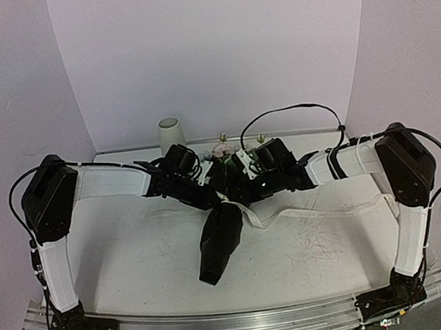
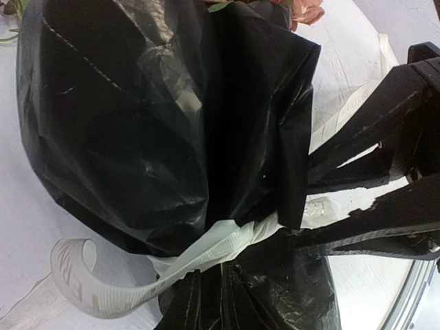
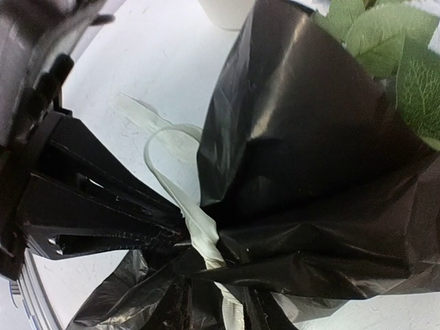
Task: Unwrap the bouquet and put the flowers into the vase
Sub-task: Untie the ribbon from the wrapping paper.
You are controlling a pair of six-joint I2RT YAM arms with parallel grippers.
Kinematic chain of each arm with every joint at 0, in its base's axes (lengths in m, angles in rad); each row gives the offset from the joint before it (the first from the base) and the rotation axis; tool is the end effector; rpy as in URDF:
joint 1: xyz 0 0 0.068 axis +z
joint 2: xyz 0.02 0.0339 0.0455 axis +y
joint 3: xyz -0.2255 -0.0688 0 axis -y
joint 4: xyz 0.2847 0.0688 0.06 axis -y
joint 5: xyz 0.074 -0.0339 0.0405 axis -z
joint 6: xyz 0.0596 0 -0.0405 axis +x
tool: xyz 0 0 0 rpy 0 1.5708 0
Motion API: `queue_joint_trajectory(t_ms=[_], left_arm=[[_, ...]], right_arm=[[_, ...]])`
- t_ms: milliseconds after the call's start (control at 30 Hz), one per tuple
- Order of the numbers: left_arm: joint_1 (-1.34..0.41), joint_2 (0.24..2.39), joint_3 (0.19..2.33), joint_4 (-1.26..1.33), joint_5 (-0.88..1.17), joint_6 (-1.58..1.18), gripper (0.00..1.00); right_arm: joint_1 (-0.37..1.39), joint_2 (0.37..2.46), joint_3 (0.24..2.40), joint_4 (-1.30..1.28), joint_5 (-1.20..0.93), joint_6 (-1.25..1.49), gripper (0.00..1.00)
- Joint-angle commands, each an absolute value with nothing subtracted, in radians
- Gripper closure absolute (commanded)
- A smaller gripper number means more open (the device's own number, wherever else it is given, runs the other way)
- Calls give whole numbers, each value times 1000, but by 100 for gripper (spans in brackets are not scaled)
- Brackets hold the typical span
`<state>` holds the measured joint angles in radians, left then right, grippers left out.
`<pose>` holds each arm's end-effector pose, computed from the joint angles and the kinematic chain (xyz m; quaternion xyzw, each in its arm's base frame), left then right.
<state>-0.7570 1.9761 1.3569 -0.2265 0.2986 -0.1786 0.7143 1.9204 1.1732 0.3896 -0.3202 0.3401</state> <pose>0.3241 -0.3303 0.1063 0.3142 0.8712 -0.2823 0.2503 0.3422 0.3215 0.1302 -0.2402 0.7800 0.3963 0.4205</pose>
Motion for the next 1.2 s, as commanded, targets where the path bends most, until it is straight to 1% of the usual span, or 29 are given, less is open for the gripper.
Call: queue_joint_trajectory(t_ms=[0, 100, 267, 400, 567, 600, 667, 733, 833, 867, 1000, 1067, 1100, 1167], left_arm=[[-752, 2000, 1422, -203, 333, -154, 85], [-752, 2019, 1438, -203, 329, -151, 83], [-752, 2049, 1462, -203, 321, -149, 81], [-752, 2060, 1468, -202, 307, -146, 77], [-752, 2073, 1469, -202, 310, -143, 75], [-752, 2074, 1469, -202, 310, -143, 75], [-752, 2077, 1468, -202, 306, -143, 74], [-753, 2080, 1468, -203, 301, -143, 73], [-754, 2079, 1467, -202, 287, -143, 76], [-754, 2076, 1466, -202, 277, -142, 79], [-753, 2050, 1453, -202, 229, -141, 89], [-753, 2038, 1446, -202, 210, -137, 98], [-753, 2033, 1443, -202, 201, -135, 100], [-753, 2022, 1434, -202, 182, -134, 100]], right_arm=[[721, 1936, 1204, 370, -316, 330, 75], [722, 1939, 1204, 367, -308, 329, 74], [725, 1957, 1218, 342, -269, 328, 70], [731, 1981, 1230, 319, -235, 320, 70], [736, 1980, 1230, 304, -201, 310, 72], [738, 1976, 1229, 301, -189, 306, 73], [740, 1968, 1226, 296, -166, 298, 78], [745, 1959, 1222, 292, -144, 288, 87], [749, 1946, 1216, 288, -123, 279, 99], [749, 1940, 1211, 287, -117, 279, 100], [749, 1904, 1185, 289, -89, 290, 100], [749, 1885, 1170, 294, -80, 303, 100], [749, 1877, 1162, 298, -77, 309, 100], [749, 1859, 1149, 303, -72, 322, 100]])
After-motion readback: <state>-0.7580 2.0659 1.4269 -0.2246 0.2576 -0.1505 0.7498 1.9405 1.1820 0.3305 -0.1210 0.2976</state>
